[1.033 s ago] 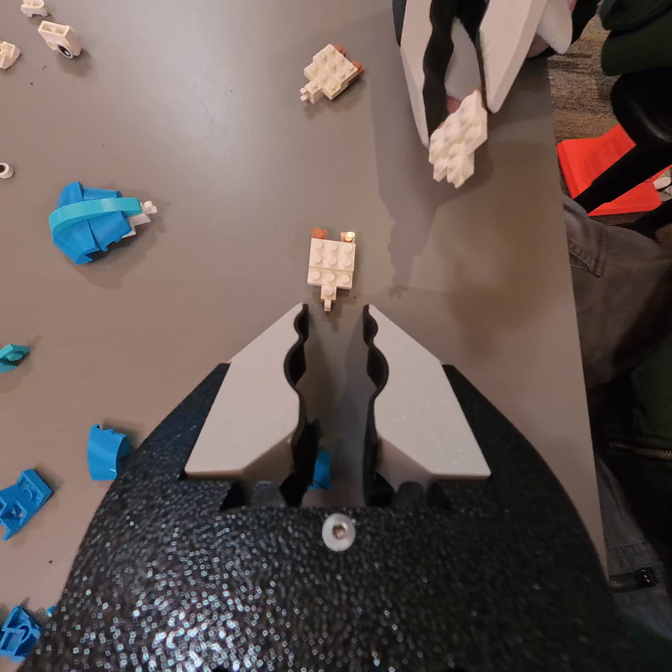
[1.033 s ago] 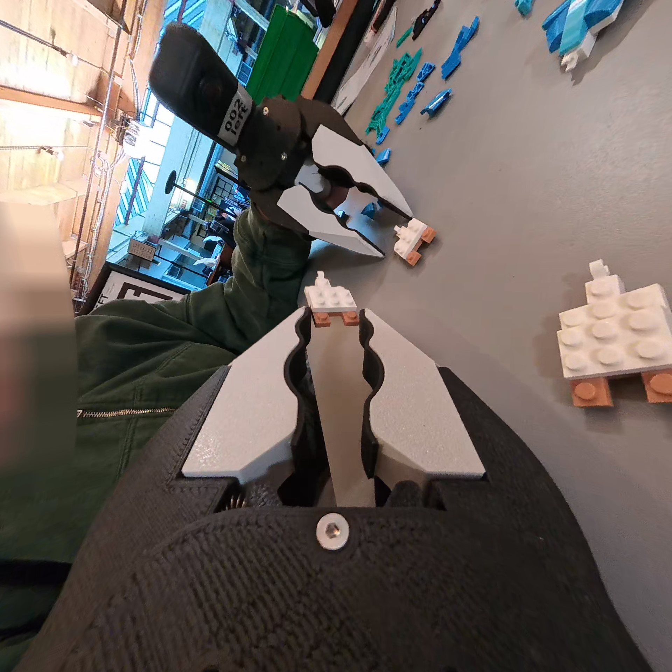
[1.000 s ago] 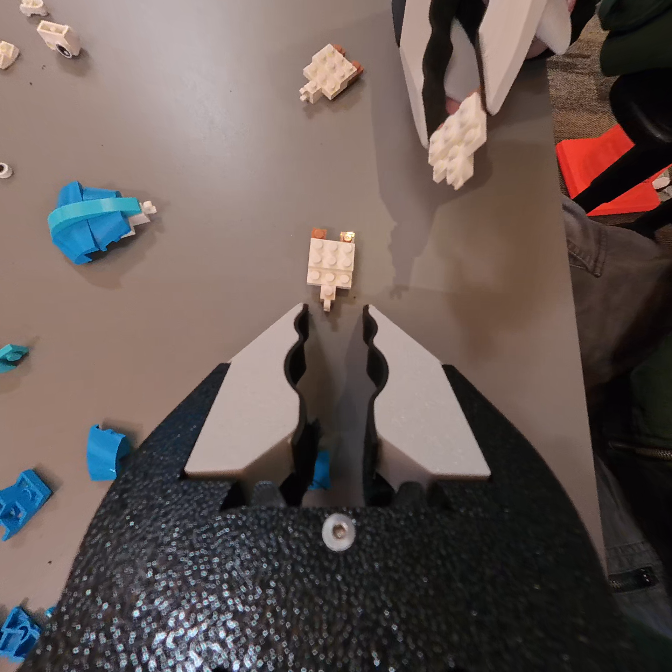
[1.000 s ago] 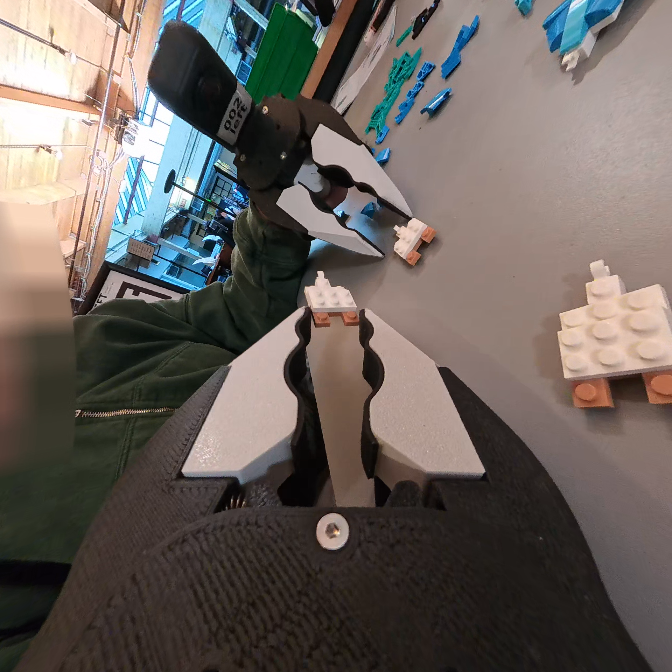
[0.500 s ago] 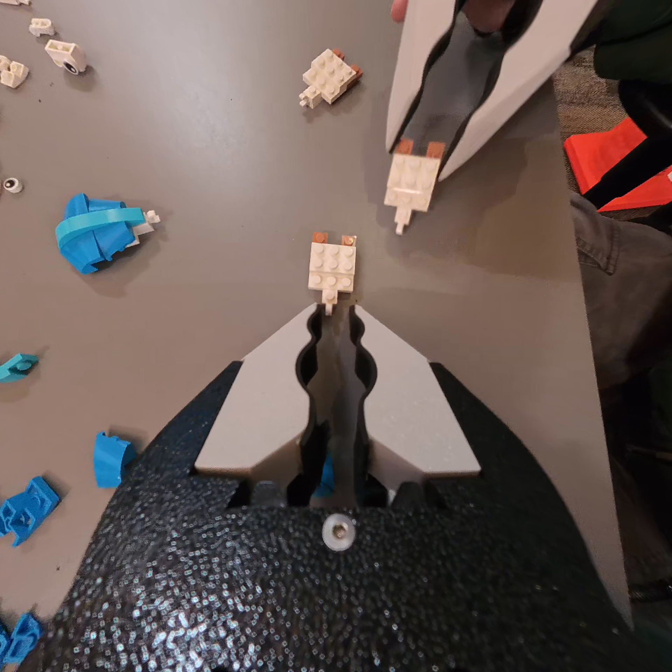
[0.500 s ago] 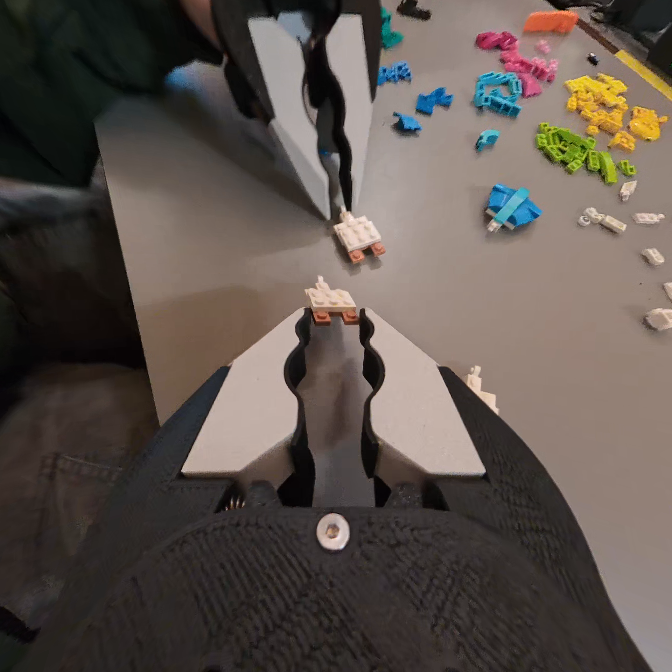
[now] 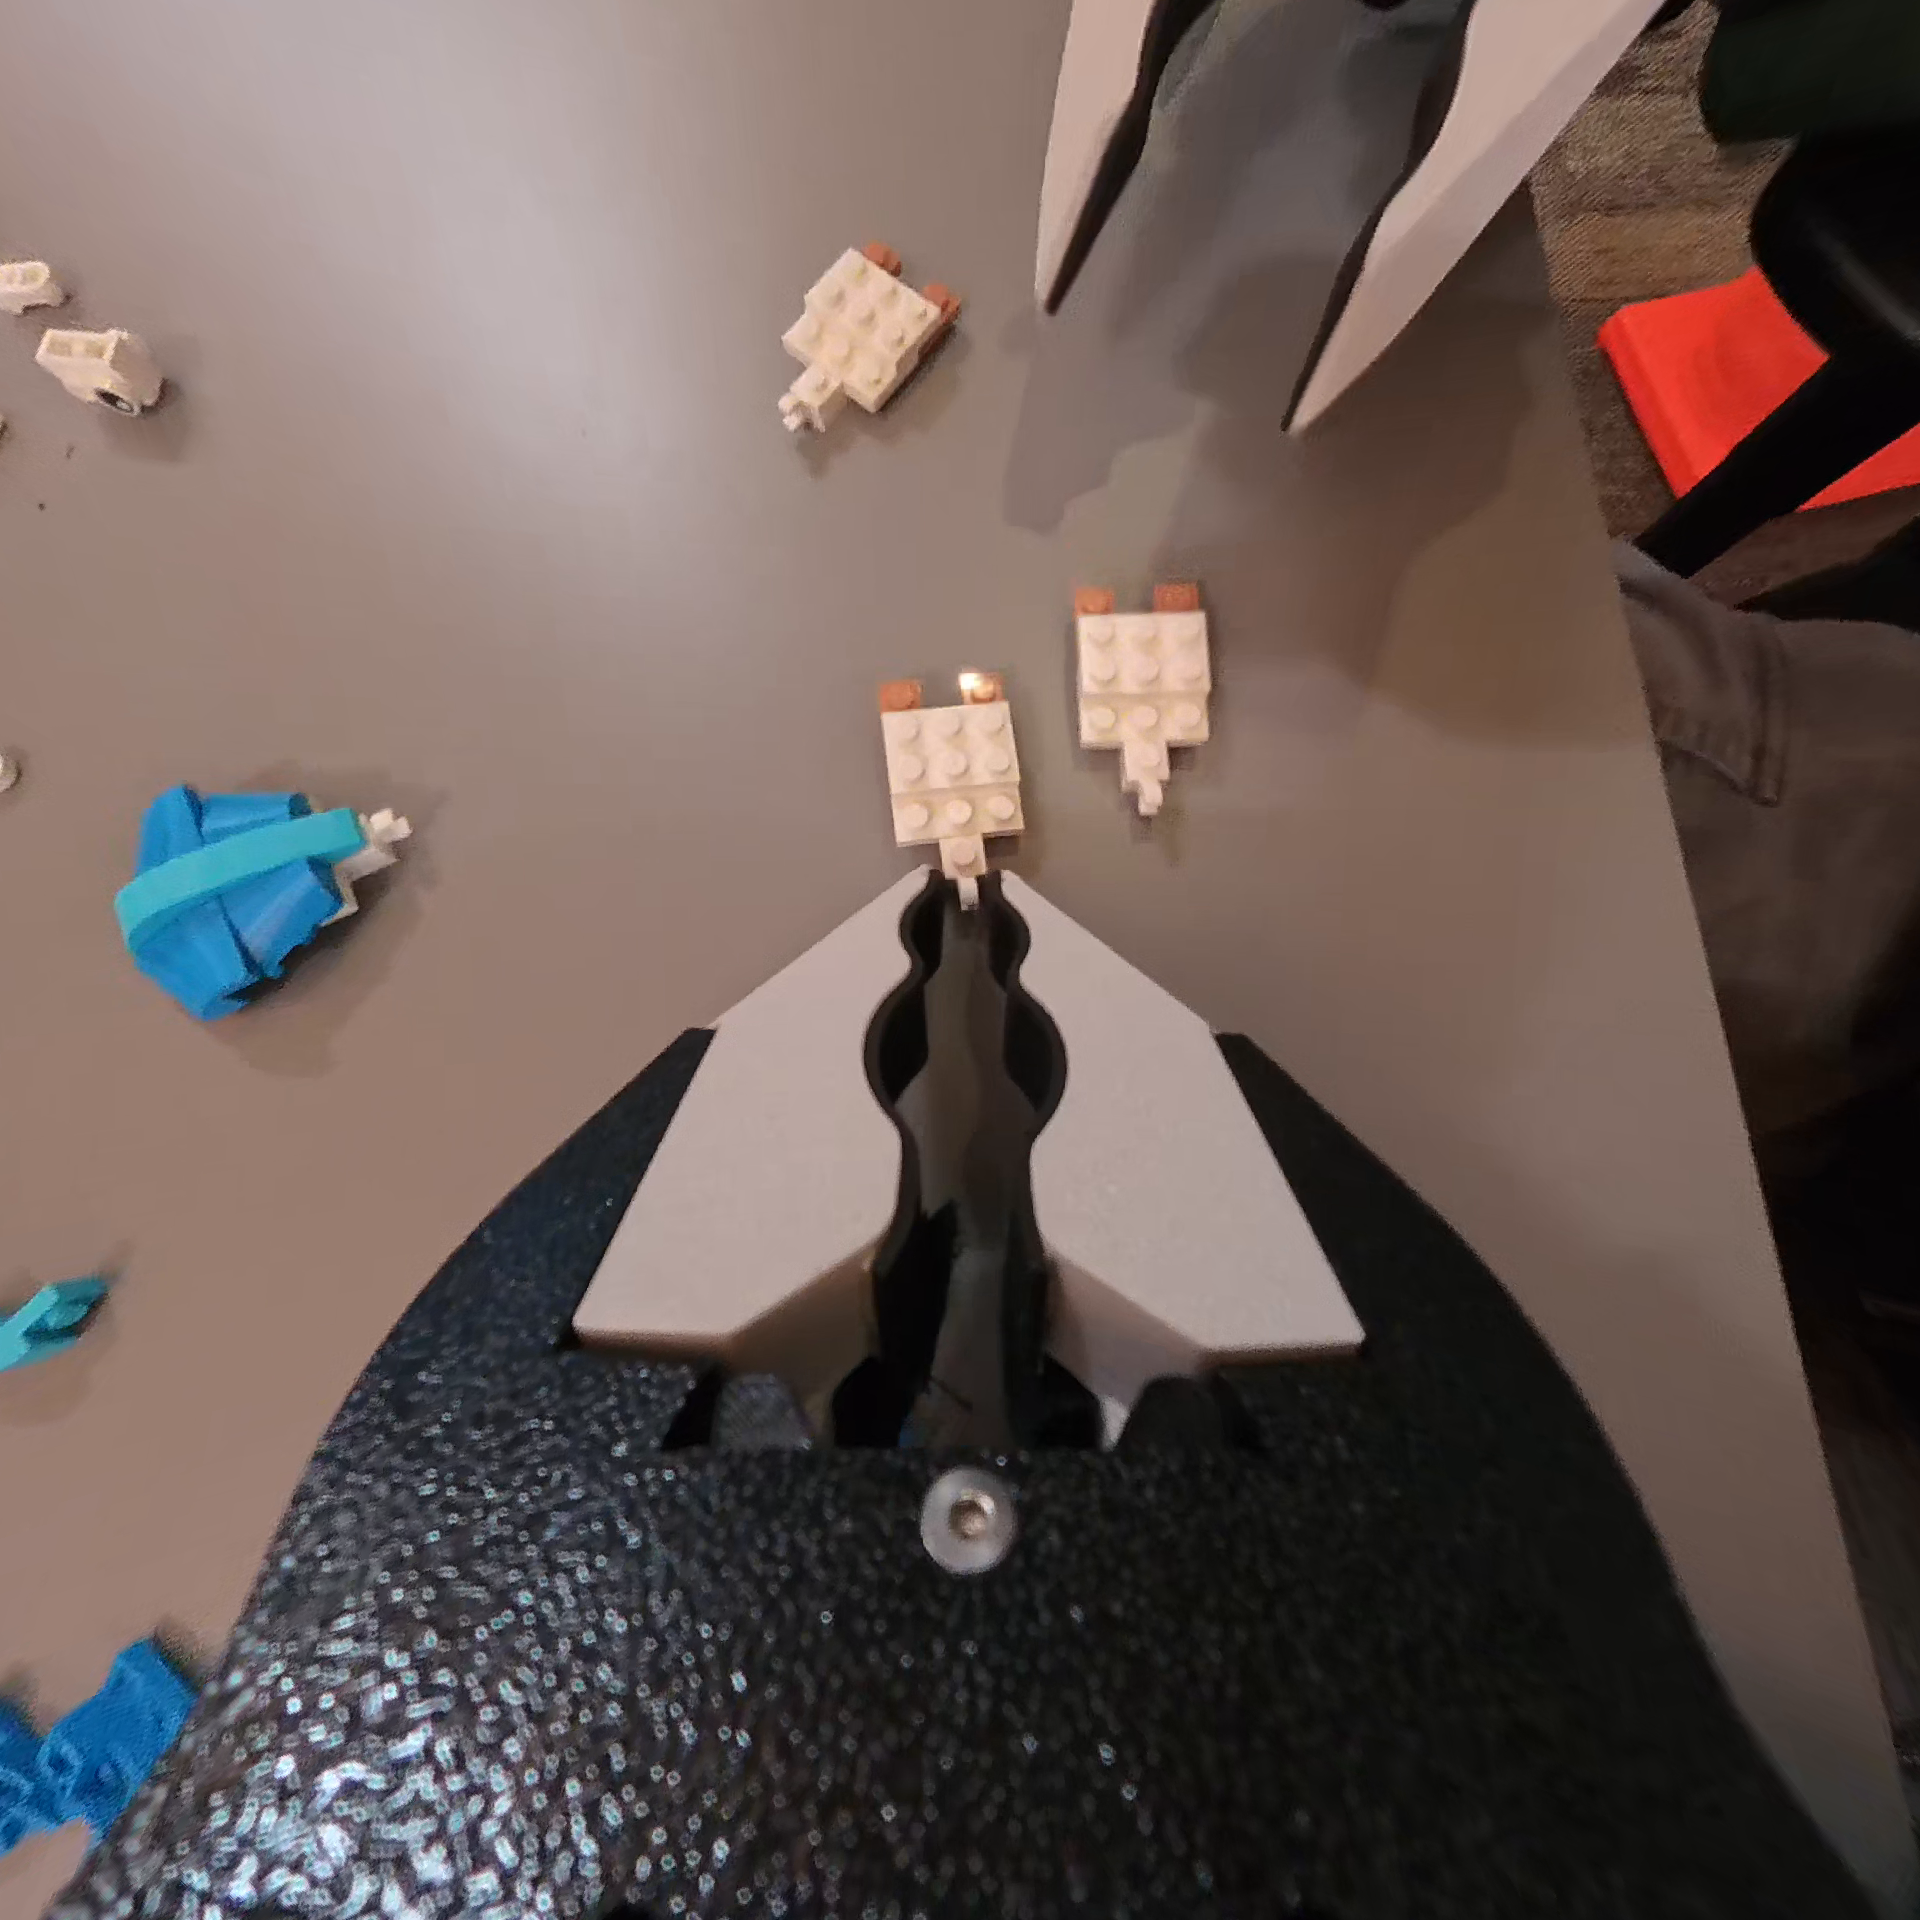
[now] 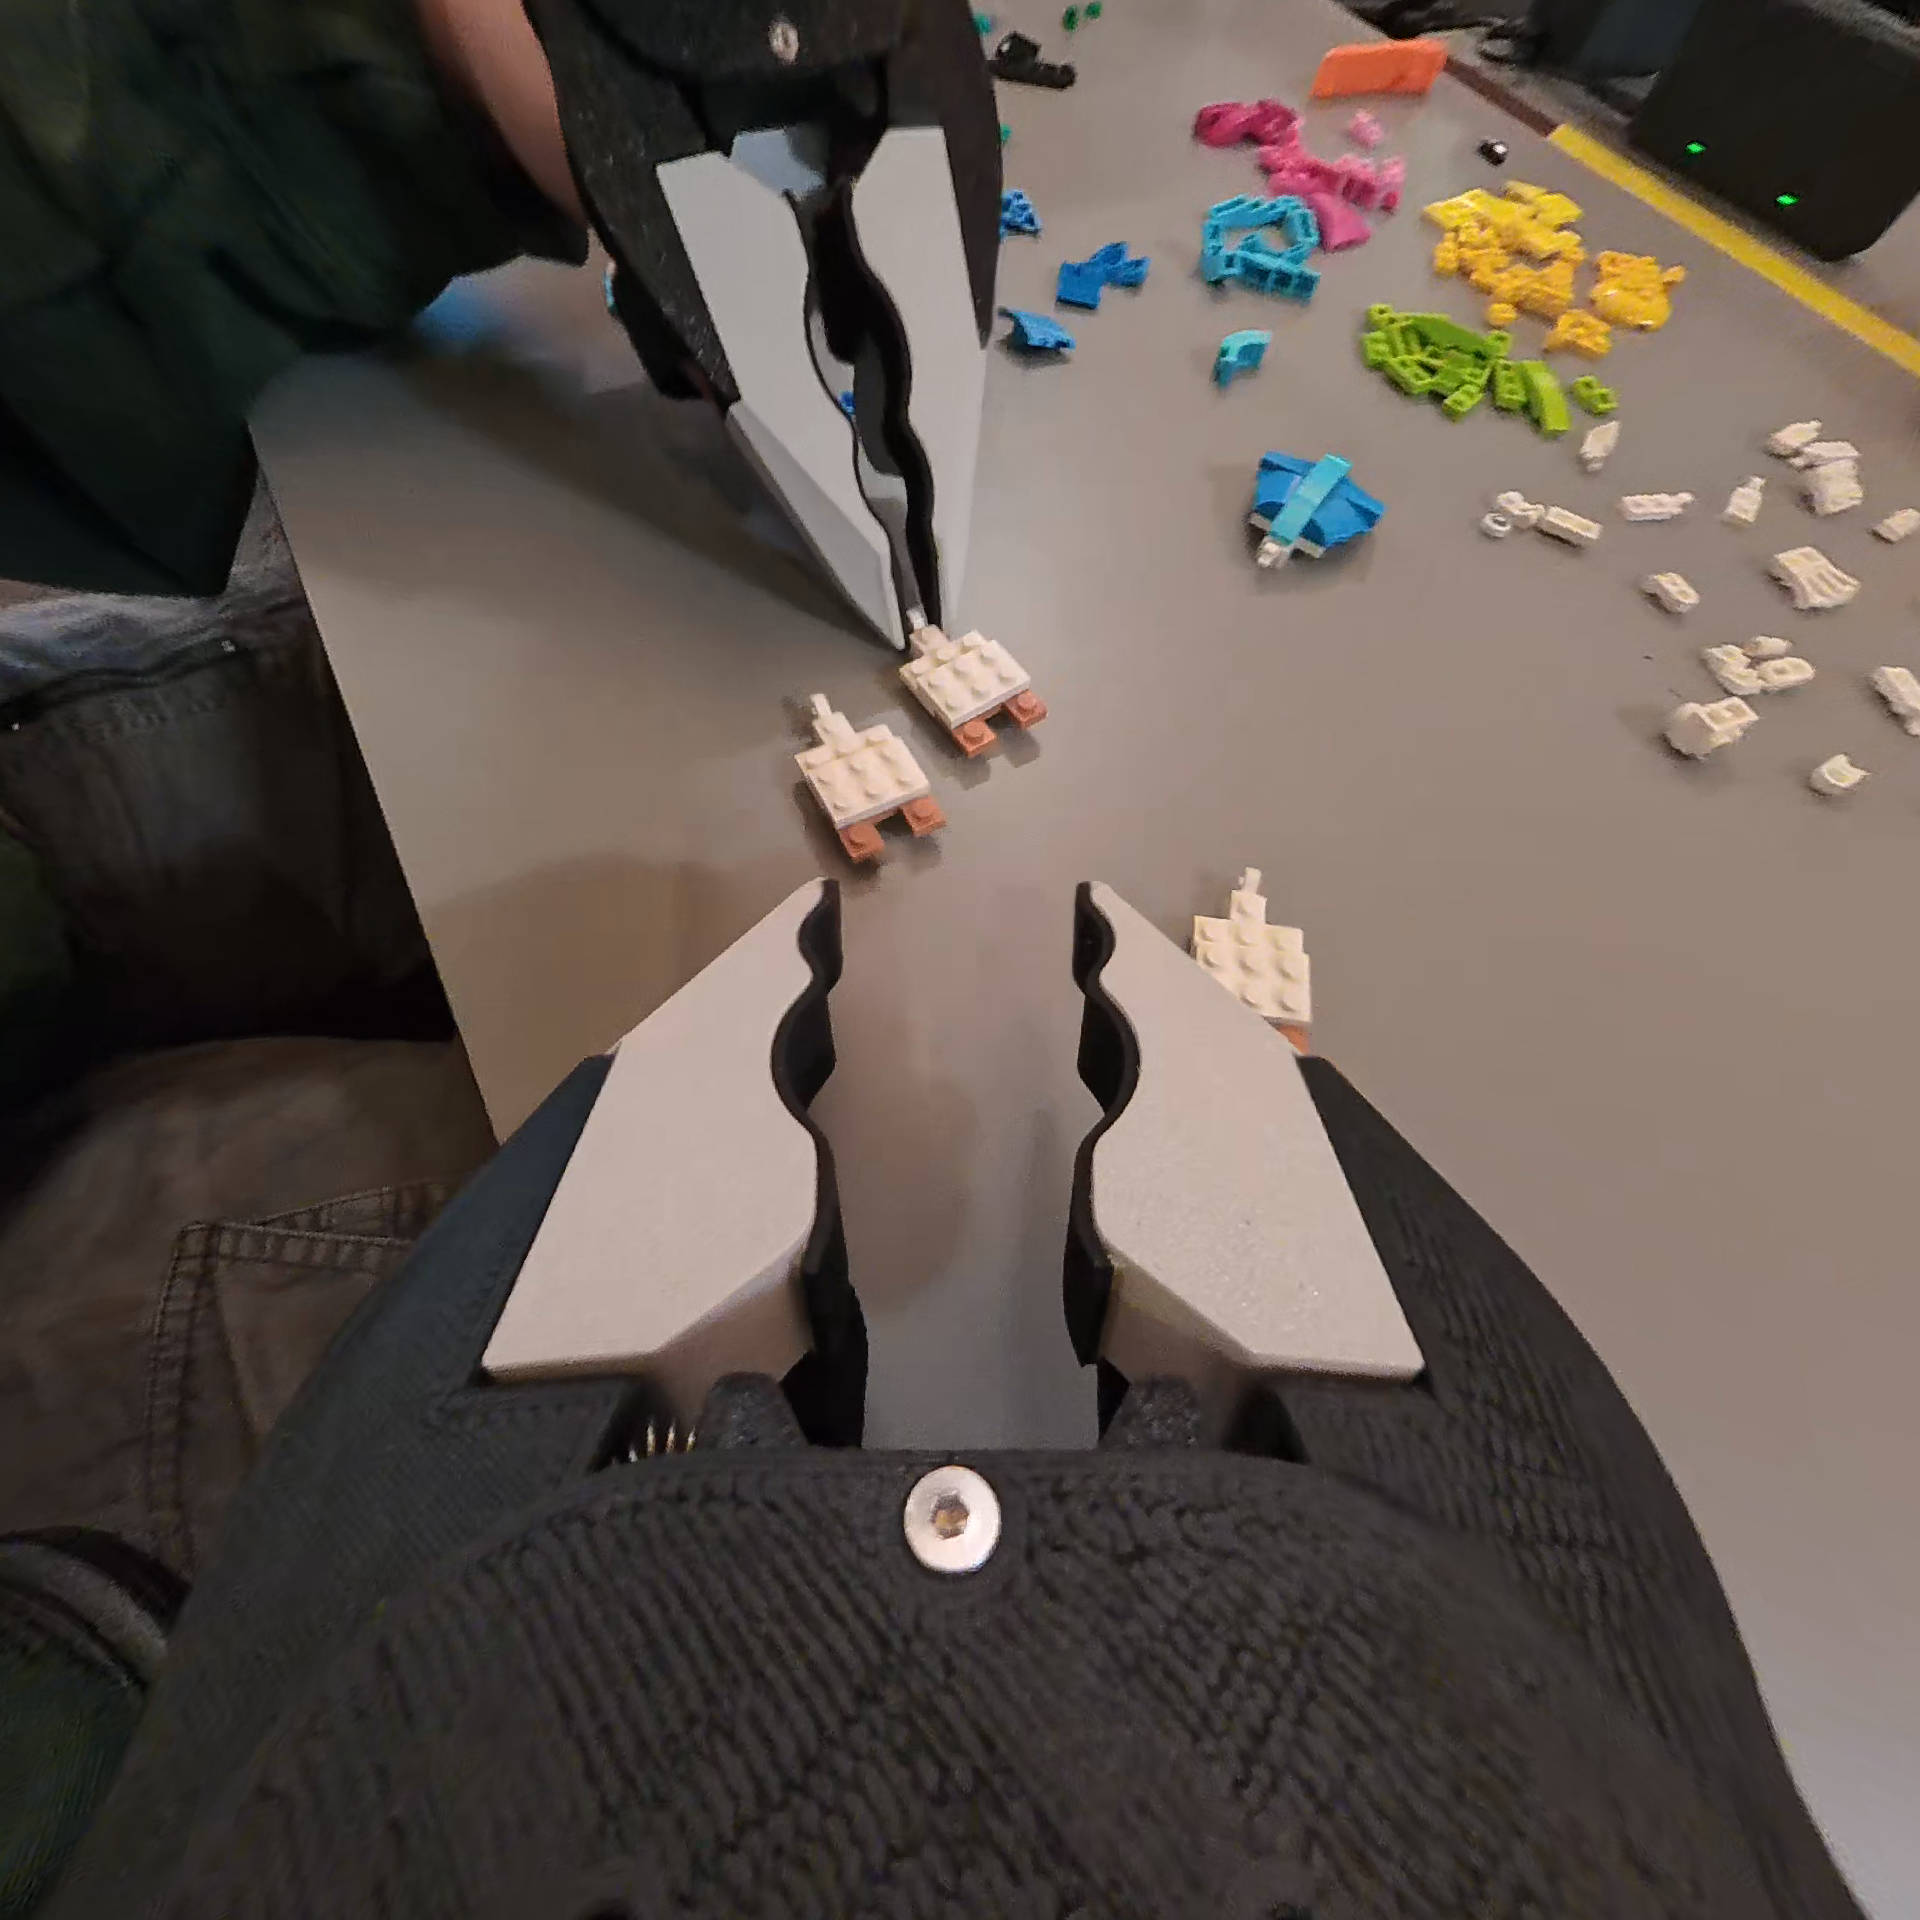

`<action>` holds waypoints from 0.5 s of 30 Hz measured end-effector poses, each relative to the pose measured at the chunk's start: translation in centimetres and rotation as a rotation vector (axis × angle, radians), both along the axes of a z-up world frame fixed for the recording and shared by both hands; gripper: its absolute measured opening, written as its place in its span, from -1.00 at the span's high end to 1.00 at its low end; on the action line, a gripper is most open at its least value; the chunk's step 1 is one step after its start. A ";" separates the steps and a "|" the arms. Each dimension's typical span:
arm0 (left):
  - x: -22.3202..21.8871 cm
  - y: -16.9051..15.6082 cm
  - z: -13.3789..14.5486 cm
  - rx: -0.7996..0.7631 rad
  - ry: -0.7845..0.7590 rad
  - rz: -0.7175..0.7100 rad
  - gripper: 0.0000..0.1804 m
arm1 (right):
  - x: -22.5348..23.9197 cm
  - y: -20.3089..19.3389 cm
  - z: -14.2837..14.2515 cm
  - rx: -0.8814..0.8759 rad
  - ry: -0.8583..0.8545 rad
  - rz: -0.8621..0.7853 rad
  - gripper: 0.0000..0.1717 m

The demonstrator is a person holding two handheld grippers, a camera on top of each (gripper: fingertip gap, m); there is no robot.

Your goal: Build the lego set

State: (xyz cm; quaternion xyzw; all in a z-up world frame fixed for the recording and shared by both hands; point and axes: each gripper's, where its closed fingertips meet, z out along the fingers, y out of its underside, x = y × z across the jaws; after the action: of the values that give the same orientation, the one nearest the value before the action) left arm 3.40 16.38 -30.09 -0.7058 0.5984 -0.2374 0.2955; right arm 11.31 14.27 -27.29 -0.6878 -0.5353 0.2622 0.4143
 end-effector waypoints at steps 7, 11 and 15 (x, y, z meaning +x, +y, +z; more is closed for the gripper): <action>-1.2 0.3 1.4 0.029 -0.035 0.077 0.62 | 0.8 1.8 0.9 0.116 0.048 -0.092 0.42; -3.7 0.7 6.9 0.233 -0.194 0.215 0.52 | 2.0 4.0 4.5 0.387 0.133 -0.243 0.42; -10.1 0.2 16.6 0.631 -0.530 0.498 0.52 | 3.7 5.0 7.7 0.573 0.210 -0.384 0.51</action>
State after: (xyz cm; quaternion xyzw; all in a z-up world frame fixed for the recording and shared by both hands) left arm -6.68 16.55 -13.44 -0.6187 0.3584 -0.1379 0.6854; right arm 15.00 19.27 -19.64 -0.6010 -0.4028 0.0879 0.6847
